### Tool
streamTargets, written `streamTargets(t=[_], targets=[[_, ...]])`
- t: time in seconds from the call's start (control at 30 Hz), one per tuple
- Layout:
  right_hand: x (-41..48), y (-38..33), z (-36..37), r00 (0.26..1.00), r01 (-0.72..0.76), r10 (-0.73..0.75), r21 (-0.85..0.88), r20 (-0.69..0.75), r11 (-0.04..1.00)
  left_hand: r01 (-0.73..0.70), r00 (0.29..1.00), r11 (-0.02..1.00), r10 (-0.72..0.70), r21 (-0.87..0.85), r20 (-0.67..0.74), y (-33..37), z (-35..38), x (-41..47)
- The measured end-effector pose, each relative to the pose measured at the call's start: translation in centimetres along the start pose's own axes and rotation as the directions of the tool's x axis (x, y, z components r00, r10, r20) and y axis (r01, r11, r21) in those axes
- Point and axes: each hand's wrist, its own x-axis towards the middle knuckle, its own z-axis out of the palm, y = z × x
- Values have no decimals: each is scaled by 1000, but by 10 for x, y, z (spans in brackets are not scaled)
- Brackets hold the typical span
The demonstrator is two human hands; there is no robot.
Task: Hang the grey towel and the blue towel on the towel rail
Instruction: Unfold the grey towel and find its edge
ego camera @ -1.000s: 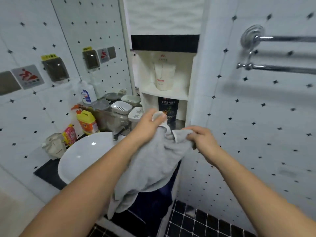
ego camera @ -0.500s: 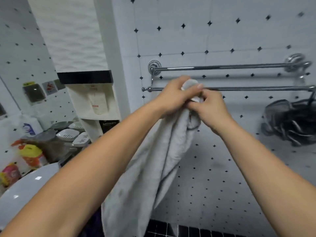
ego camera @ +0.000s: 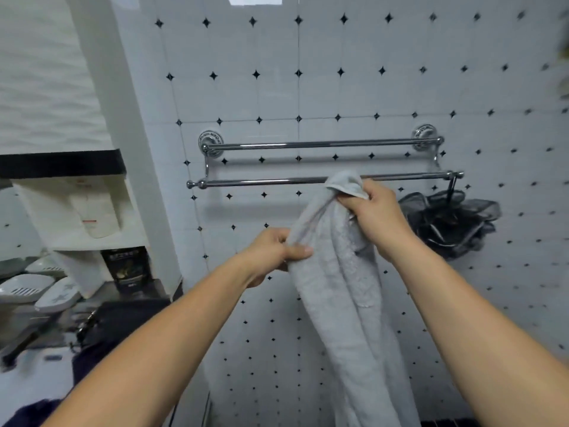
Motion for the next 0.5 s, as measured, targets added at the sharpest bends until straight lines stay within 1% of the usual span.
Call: streamTargets(t=[0.07,0.1,0.17,0.2,0.23,0.27,0.3,0.33,0.37,0.43,0.5], targets=[[-2,2,-6,989,-83,97,-122,112,989,-32,987,979,0,-200,-161,0,1,8],[-3,2,-9,972,-119,157,-208,177,971,-71,978,958,12,-276,-209,6,0,12],[-5,4,-12,936,-133,243,-381,256,915,-141,969,930,59,-340,-240,23,1,18],[-6,3,-14,923,-128,264,-422,280,897,-164,966,927,82,-337,-244,32,3,21],[-7,1,-14,909,-132,273,-405,315,905,-178,965,930,102,-321,-240,41,7,22],[-7,-3,-13,890,-138,264,-333,371,933,-189,966,940,125,-286,-228,49,11,23],[-6,-7,-11,876,-140,232,-236,424,962,-201,967,955,157,-220,-202,56,16,23],[-5,-9,-9,875,-131,188,-154,446,979,-217,968,967,197,-133,-154,61,20,23],[-2,-11,-6,892,-108,146,-112,427,988,-242,967,969,236,-54,-100,65,24,23],[3,-15,-4,936,-49,82,-106,342,993,-301,953,953,302,36,-39,71,28,21],[6,-17,-5,956,-52,69,-66,287,996,-380,921,921,385,80,-53,75,28,18]])
